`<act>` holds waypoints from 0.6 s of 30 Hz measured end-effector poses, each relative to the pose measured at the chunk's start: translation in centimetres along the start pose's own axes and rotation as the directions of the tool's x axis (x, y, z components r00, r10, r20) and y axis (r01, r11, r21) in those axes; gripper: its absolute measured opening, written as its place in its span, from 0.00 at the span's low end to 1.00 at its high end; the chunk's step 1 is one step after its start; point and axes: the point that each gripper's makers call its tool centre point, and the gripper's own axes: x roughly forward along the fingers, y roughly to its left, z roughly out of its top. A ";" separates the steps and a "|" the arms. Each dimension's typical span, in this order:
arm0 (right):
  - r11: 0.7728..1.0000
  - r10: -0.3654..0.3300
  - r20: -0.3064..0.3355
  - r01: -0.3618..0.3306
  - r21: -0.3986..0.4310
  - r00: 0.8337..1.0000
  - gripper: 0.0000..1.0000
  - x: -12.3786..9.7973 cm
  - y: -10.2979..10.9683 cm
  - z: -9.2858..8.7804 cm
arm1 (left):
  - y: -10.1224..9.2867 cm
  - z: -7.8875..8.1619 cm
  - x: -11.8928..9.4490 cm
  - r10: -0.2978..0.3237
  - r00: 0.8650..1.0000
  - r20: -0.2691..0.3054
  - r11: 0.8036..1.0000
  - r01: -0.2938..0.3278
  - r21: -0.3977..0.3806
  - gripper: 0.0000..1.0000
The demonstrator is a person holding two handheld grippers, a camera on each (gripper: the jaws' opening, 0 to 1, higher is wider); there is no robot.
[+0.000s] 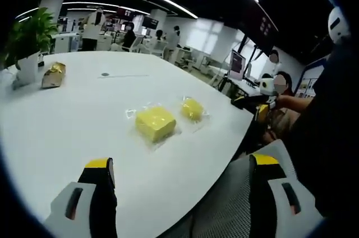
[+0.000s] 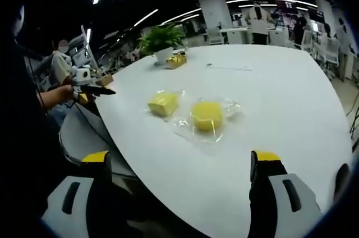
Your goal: Compare the silicone blocks by pressing each to a similar depth, holding the contact briefly, and releasing to observe deformation and rebound differences across the visible hardness samples.
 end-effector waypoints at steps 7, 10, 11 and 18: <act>1.000 0.002 0.002 -0.002 0.005 1.000 0.96 -0.1 0.0 0.1 | 0.3 0.1 0.1 -0.002 1.000 -0.004 1.000 0.002 0.006 0.99; 1.000 0.009 -0.001 -0.009 0.011 1.000 0.96 0.0 0.1 0.1 | 0.2 0.3 0.1 -0.003 1.000 0.001 1.000 0.003 0.003 0.99; 1.000 0.008 0.000 -0.008 0.009 1.000 0.96 0.0 0.1 0.1 | 0.1 0.4 0.1 -0.003 1.000 0.002 1.000 0.003 0.008 0.99; 1.000 0.005 0.005 -0.005 -0.002 1.000 0.96 0.0 -0.1 0.1 | -0.1 0.4 0.1 -0.004 1.000 -0.003 1.000 0.004 0.014 0.99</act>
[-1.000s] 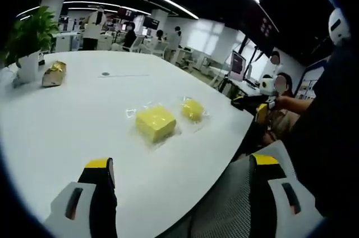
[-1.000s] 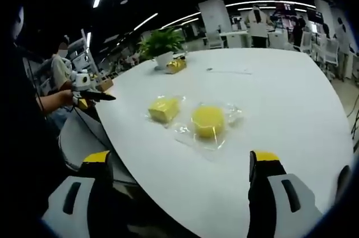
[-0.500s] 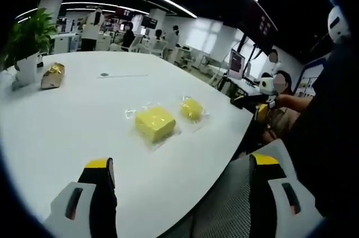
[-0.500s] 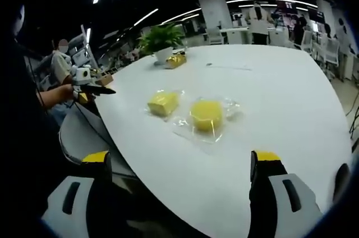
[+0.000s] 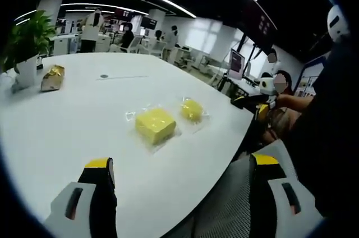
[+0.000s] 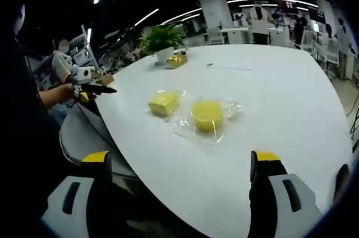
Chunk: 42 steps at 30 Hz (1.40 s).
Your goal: Compare the silicone blocks by pressing each to a similar depth, holding the contact briefly, and releasing to observe deformation and rebound differences across the visible hardness samples.
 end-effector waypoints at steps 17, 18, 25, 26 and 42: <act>1.000 -0.021 -0.030 0.021 -0.002 0.999 0.96 -0.1 -0.4 -1.2 | 0.0 -1.2 0.6 -0.008 0.999 -0.038 1.000 0.008 -0.004 0.99; 1.000 -0.020 -0.029 0.020 0.000 0.999 0.96 0.0 -0.4 -1.2 | 0.0 -1.3 0.7 -0.010 0.999 -0.037 1.000 0.009 -0.017 0.99; 0.999 -0.032 -0.052 0.032 -0.009 0.998 0.96 0.1 -0.3 -1.9 | 0.8 -0.8 2.3 -0.006 1.000 -0.001 0.988 0.006 -0.156 0.99; 1.000 -0.028 -0.047 0.028 -0.003 0.998 0.96 0.1 -0.2 -1.9 | 1.0 -0.6 2.5 -0.004 1.000 0.004 0.987 0.004 -0.162 0.99; 0.998 -0.067 -0.053 0.067 0.005 0.996 0.96 -0.7 -0.8 -2.6 | 6.7 2.9 7.9 0.074 0.997 -0.012 0.968 -0.074 -0.240 0.99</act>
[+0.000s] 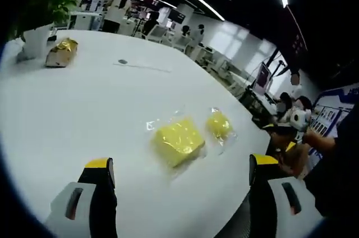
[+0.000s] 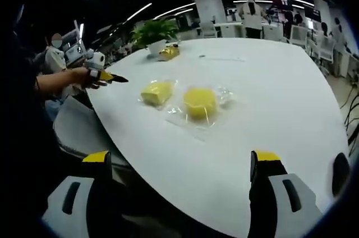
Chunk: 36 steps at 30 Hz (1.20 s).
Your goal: Compare the silicone blocks by pressing each to a similar depth, holding the contact briefly, and releasing to observe deformation and rebound differences across the visible hardness samples.
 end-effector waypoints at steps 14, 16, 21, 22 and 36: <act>0.999 0.004 0.003 -0.005 0.032 1.000 0.91 -0.3 0.1 -0.4 | 2.3 2.2 6.3 -0.020 0.999 0.025 0.984 0.024 -0.177 0.99; 0.999 0.001 0.006 -0.002 0.034 1.000 0.91 -0.4 0.0 -0.3 | 2.4 2.1 6.9 -0.032 0.999 0.021 0.979 0.035 -0.202 0.99; 0.999 -0.011 0.002 0.011 0.037 1.000 0.86 -0.7 -0.3 -0.4 | 3.6 1.0 8.2 -0.002 0.999 -0.042 0.975 -0.008 -0.222 0.80; 0.999 -0.009 0.007 0.009 0.032 1.000 0.84 -0.9 -0.2 -0.3 | 4.3 1.1 8.3 0.028 0.999 -0.032 0.976 -0.034 -0.214 0.78; 0.999 -0.023 0.006 0.023 0.035 1.000 0.79 -0.9 -0.6 -0.2 | 4.4 0.5 9.8 -0.045 0.999 -0.015 0.926 0.036 -0.377 0.33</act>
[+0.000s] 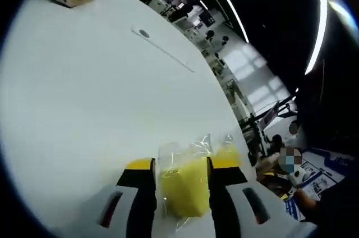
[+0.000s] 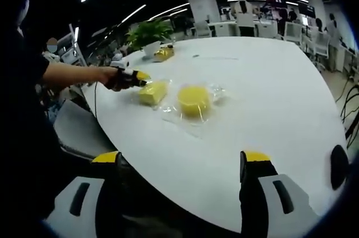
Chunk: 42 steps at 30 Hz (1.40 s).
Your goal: Compare the silicone blocks by pressing each to a similar depth, holding the contact briefly, and releasing to observe deformation and rebound differences across the visible hardness samples.
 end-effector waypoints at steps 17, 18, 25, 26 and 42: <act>0.998 -0.025 -0.040 0.022 -0.050 0.999 0.77 -0.3 -0.7 -0.3 | 0.3 0.1 -0.1 0.014 1.000 0.001 0.995 -0.014 -0.099 0.12; 0.998 -0.025 -0.046 0.023 -0.055 0.999 0.77 -0.3 -0.7 -0.4 | 0.3 0.1 -0.1 0.014 1.000 0.002 0.995 -0.014 -0.102 0.12; 0.999 -0.023 -0.033 0.022 -0.043 0.999 0.76 -0.3 -0.6 -0.3 | -1.1 0.1 -0.2 -0.038 0.999 0.012 0.999 0.039 -0.015 0.00; 0.999 -0.023 -0.032 0.022 -0.042 0.999 0.76 -0.3 -0.6 -0.3 | -1.2 0.0 -0.3 -0.037 0.999 0.003 0.999 0.037 0.004 0.00; 0.999 0.001 0.003 -0.001 -0.049 1.000 0.78 0.3 0.1 1.0 | -8.4 3.0 -4.9 -0.204 0.973 0.107 0.972 0.189 0.139 0.00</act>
